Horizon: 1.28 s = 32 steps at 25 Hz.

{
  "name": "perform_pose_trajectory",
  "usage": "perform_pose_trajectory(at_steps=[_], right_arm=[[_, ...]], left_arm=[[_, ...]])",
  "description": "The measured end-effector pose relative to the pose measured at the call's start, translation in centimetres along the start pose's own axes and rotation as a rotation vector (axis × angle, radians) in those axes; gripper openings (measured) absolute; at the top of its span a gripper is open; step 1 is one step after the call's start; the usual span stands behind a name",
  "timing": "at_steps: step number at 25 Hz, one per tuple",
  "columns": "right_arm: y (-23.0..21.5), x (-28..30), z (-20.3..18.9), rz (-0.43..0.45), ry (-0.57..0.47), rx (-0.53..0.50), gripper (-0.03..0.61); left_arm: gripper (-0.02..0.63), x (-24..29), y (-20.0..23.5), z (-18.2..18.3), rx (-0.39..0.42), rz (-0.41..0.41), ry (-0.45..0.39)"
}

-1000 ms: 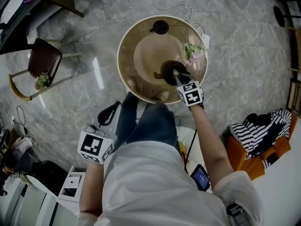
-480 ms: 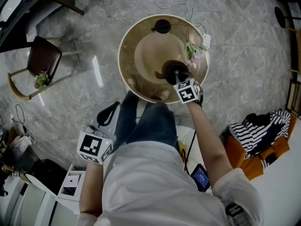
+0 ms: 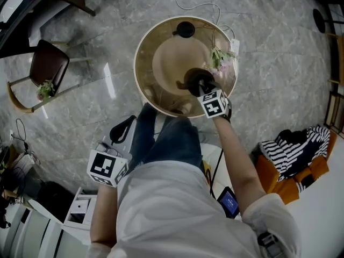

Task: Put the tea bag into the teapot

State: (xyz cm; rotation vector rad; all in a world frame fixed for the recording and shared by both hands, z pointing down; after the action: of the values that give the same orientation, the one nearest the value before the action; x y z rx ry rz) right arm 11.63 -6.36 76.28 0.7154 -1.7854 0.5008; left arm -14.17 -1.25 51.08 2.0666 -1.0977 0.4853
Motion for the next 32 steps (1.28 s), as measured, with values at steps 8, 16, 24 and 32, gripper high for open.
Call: perform_pose_trajectory(at_steps=[8, 16, 24, 32], right_arm=[[0.3, -1.3, 0.4, -0.001, -0.029, -0.009, 0.091], [0.0, -0.4, -0.2, 0.020, 0.031, -0.033, 0.057], [-0.2, 0.2, -0.2, 0.032, 0.038, -0.030, 0.052], [-0.1, -2.2, 1.0, 0.010, -0.027, -0.005, 0.025]], left_arm=[[0.006, 0.1, -0.3, -0.2, -0.002, -0.003, 0.003], [0.006, 0.2, -0.4, -0.4, -0.004, 0.000, 0.007], [0.006, 0.4, -0.4, -0.3, -0.008, 0.001, 0.008], [0.006, 0.6, -0.8, 0.7, 0.008, -0.025, -0.020]])
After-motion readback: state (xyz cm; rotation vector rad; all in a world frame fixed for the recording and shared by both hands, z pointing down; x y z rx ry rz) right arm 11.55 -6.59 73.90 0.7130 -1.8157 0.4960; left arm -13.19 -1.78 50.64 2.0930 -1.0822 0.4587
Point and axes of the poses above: the fingertips, and each gripper's own axes: x forward along the fingers, y to its left, z out of its top, the point moved 1 cm from there along -x, backward along the fingers, and after that the axes turned 9 degrees about -x, right-handed, at the moved point
